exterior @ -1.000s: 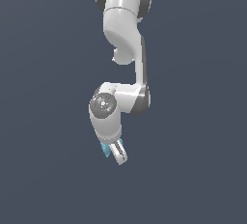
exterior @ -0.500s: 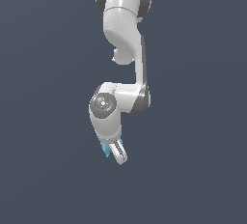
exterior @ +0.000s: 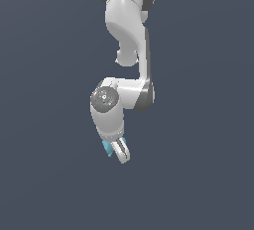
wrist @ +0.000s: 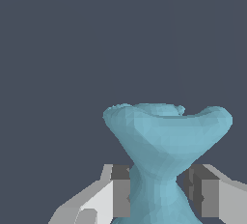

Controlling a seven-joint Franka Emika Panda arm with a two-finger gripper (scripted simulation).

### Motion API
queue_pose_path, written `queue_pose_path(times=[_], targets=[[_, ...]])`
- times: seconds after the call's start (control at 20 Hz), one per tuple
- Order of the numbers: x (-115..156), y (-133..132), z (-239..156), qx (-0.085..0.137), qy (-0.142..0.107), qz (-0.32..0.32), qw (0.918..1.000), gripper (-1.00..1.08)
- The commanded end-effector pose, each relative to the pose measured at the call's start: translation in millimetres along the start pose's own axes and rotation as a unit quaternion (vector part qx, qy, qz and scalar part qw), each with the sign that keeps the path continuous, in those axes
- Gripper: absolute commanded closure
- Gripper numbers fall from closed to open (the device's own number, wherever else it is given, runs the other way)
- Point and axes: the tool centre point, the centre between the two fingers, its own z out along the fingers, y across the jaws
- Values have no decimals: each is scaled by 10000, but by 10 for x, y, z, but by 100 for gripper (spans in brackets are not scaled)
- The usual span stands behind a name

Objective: Pick up the object and move it to a goal position.

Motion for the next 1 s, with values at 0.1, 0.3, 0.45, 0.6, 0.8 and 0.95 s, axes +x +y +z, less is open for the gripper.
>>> queue_pose_path(times=[0.1,0.3,0.45,0.6,0.8,0.95], targets=[[-44,126,-195,7,0,0,10000,108],[-102,287,-435,9,-3,0,10000,108],[-154,432,-651,10,-5,0,10000,108],[-207,581,-874,12,-8,1,10000,108],[-279,785,-1180,13,-10,1,10000,108],[-334,941,-1417,13,-10,1,10000,108]])
